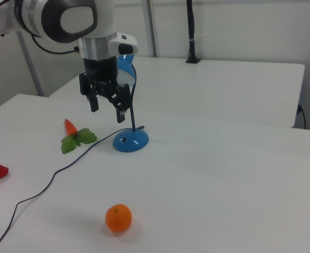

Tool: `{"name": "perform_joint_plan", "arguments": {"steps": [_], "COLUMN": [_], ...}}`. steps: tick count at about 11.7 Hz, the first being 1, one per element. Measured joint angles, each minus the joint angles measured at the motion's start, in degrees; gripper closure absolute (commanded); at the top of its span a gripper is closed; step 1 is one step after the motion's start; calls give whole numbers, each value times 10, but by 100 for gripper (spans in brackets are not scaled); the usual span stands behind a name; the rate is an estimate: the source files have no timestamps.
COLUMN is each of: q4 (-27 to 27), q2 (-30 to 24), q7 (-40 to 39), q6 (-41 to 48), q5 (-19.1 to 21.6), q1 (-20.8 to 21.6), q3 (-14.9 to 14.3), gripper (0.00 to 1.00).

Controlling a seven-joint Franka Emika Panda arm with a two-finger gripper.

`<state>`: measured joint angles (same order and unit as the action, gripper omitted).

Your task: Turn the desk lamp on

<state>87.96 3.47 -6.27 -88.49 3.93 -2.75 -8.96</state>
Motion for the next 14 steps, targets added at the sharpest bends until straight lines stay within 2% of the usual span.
{"name": "perform_joint_plan", "arguments": {"steps": [3, 7, 14], "q4": [0, 1, 2], "q2": [3, 10, 13], "q7": [0, 46, 51], "q6": [-9, -40, -43], "q5": [0, 0, 0], "q1": [1, 5, 6], "q3": [0, 0, 0], "gripper": [0, 0, 0]}}
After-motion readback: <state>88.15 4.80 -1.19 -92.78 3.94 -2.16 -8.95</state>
